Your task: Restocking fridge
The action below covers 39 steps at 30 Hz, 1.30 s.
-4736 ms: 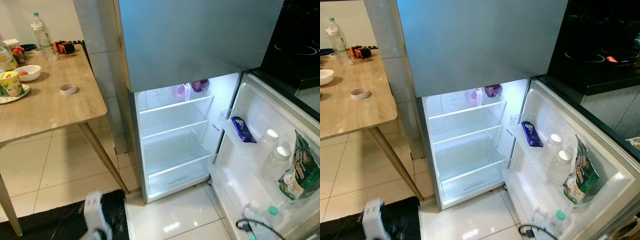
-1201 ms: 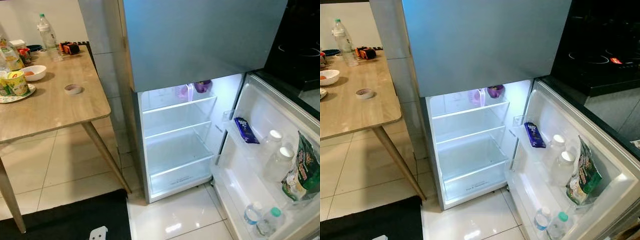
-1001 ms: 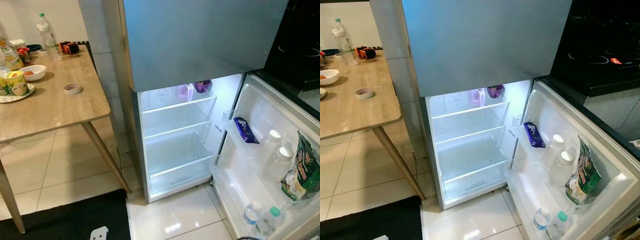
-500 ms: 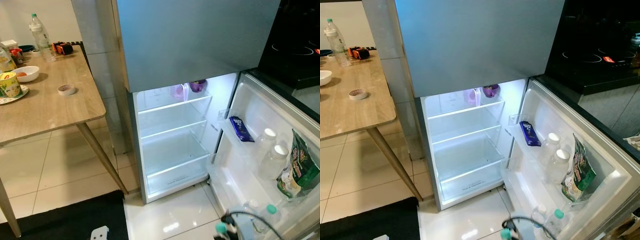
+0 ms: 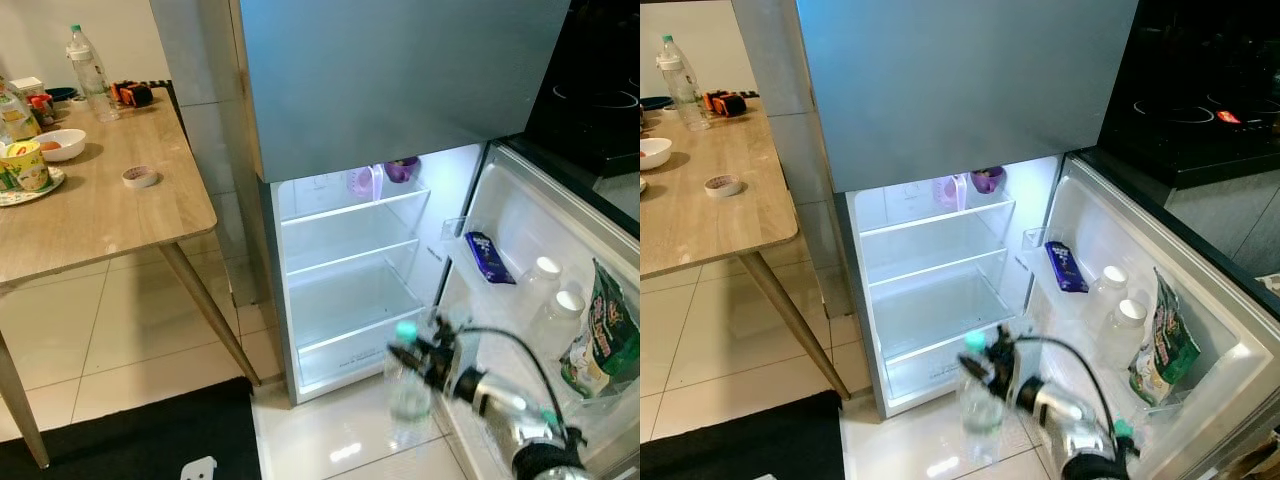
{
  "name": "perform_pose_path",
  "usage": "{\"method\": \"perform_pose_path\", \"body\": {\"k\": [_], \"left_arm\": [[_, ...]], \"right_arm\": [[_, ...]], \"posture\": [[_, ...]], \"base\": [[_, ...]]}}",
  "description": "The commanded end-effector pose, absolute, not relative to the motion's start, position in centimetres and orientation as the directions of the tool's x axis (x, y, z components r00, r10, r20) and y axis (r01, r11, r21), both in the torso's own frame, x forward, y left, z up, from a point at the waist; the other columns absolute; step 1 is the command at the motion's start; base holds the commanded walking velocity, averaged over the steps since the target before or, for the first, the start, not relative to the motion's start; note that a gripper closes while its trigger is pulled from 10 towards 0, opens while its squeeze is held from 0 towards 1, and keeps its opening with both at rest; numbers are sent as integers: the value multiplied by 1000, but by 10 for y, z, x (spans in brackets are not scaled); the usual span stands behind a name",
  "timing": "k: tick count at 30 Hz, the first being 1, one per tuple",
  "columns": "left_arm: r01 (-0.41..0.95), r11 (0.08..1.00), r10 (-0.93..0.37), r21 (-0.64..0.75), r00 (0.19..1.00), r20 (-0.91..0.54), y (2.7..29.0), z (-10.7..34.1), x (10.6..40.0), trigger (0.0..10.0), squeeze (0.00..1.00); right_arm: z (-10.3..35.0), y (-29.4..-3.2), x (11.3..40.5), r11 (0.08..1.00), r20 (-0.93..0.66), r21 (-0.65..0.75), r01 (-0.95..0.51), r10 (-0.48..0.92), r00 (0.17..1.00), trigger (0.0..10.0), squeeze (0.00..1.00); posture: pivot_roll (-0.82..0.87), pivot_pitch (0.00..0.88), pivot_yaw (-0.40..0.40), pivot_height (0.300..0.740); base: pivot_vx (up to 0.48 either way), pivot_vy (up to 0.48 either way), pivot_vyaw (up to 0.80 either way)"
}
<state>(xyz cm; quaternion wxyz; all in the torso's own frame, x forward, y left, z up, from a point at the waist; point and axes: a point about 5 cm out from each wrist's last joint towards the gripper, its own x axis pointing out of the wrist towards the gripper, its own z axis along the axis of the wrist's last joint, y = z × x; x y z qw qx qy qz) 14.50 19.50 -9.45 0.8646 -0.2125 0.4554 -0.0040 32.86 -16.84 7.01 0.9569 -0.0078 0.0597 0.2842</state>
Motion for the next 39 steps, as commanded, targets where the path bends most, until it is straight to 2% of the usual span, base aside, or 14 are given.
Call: {"method": "perform_pose_path", "body": {"k": [1, 9, 20, 28, 39], "left_arm": [[-188, 909, -203, -373, 582, -788, 192, -96, 143, 10000, 0], [-187, 906, -210, -379, 578, -788, 190, -97, 141, 10000, 0], [-193, 905, -209, -379, 574, -792, 190, -98, 138, 10000, 0], [-195, 904, -208, -380, 578, -789, 190, -97, 139, 10000, 0], [-191, 904, -212, -383, 576, -789, 188, -98, 138, 10000, 0]], "right_arm": [[79, -175, 334, 864, -90, -28, -502, 498, 862, 10000, 0], [91, -195, 343, 921, -98, -175, -349, 337, 937, 10000, 0], [90, -228, 342, 926, -110, -358, -122, 88, 990, 10000, 0], [98, -246, 343, 903, -88, -429, -25, -14, 996, 10000, 0], [114, -262, 347, 895, -8, -437, 88, -102, 995, 10000, 0]], "posture": [[-108, 0, 5, 734], [-110, 0, 2, 734], [-113, 0, 3, 734], [-113, 0, 0, 734], [-119, 4, 4, 734]], "base": [[0, 0, 0], [0, 0, 0], [0, 0, 0], [0, 0, 0], [0, 0, 0]]}}
